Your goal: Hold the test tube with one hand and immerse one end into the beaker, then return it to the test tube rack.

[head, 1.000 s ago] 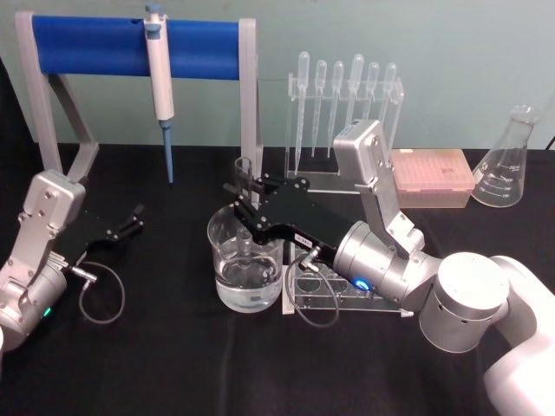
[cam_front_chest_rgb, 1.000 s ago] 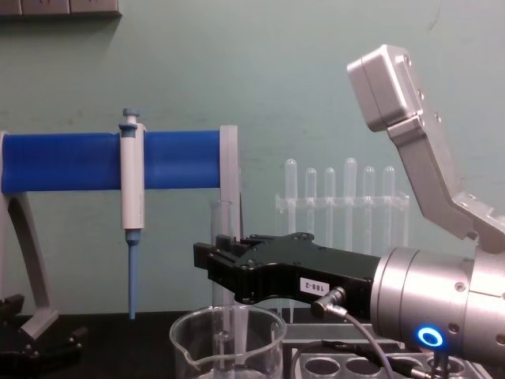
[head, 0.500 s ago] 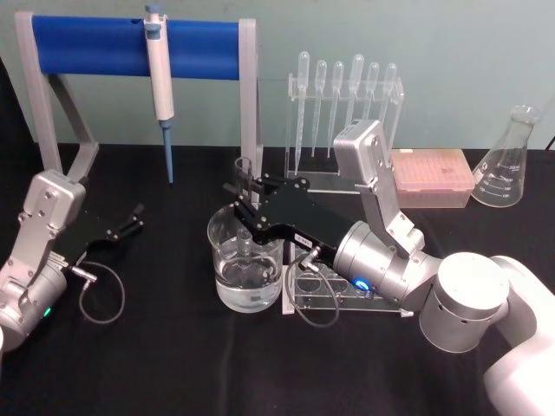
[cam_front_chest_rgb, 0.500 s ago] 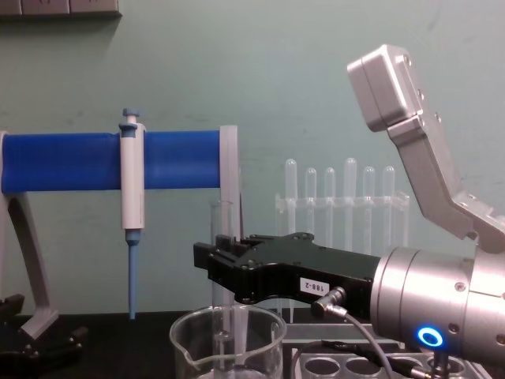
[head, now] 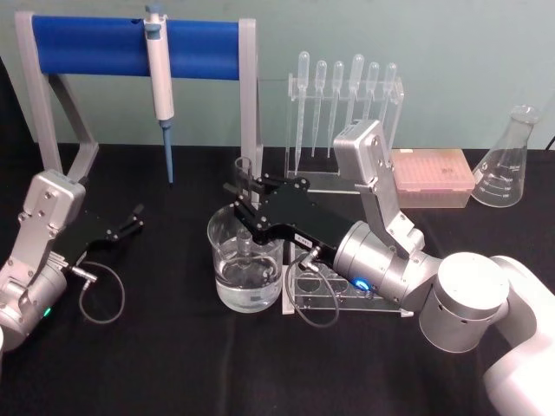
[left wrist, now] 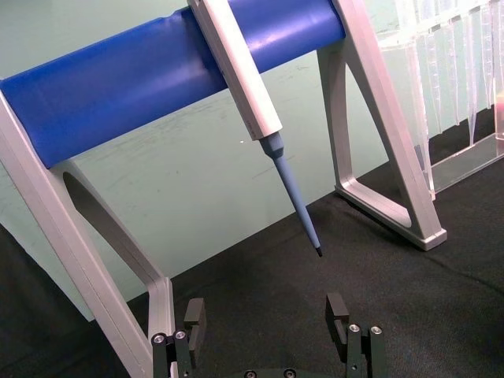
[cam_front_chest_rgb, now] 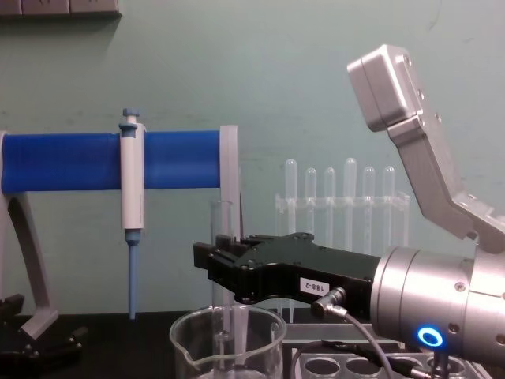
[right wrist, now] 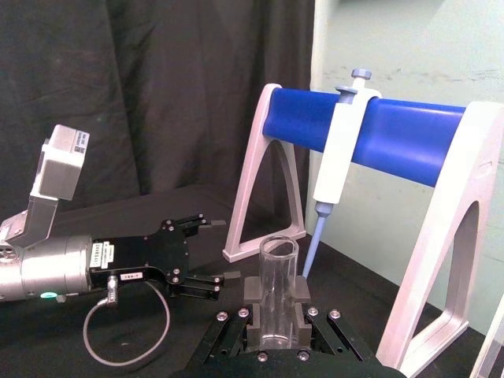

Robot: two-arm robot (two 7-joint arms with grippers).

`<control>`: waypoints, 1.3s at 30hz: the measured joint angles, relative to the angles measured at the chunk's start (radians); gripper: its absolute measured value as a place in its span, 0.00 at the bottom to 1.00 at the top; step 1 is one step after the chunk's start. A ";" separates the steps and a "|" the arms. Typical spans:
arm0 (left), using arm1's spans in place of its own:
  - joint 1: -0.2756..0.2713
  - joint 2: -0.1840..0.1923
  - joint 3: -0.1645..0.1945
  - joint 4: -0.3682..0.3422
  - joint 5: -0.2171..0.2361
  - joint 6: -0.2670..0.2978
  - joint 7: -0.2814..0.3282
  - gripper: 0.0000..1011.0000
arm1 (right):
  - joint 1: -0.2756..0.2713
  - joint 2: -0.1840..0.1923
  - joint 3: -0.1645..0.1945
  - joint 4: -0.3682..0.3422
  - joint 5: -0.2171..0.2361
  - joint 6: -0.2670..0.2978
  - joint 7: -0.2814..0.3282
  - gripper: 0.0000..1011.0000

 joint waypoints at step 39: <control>0.000 0.000 0.000 0.000 0.000 0.000 0.000 0.99 | 0.000 0.000 0.000 0.000 0.000 0.000 0.000 0.23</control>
